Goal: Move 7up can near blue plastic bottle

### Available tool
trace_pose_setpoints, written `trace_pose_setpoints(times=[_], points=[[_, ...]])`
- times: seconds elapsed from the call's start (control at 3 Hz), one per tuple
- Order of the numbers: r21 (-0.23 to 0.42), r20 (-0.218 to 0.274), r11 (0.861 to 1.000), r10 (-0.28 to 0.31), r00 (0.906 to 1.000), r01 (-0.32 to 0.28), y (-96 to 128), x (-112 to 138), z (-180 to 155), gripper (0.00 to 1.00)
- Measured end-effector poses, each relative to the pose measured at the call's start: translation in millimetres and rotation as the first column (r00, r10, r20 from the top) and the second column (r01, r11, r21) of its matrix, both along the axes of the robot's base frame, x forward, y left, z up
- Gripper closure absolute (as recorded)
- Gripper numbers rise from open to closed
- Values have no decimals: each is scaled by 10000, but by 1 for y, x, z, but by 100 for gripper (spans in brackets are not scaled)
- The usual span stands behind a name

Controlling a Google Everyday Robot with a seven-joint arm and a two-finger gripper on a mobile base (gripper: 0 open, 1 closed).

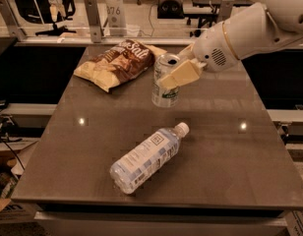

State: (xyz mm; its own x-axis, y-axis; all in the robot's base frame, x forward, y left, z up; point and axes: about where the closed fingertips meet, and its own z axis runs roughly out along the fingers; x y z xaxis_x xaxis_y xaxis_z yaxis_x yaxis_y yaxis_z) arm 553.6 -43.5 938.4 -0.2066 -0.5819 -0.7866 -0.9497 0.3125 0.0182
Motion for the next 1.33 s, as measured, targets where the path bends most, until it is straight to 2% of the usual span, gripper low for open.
trace_pose_setpoints(times=[0.67, 1.0, 1.33], points=[[-356, -25, 9974, 620, 9981, -620, 30, -33, -18, 100], [-358, -88, 9969, 691, 9976, -693, 38, -42, -26, 87], [-341, -137, 9974, 634, 9979, -638, 45, -48, -33, 70]])
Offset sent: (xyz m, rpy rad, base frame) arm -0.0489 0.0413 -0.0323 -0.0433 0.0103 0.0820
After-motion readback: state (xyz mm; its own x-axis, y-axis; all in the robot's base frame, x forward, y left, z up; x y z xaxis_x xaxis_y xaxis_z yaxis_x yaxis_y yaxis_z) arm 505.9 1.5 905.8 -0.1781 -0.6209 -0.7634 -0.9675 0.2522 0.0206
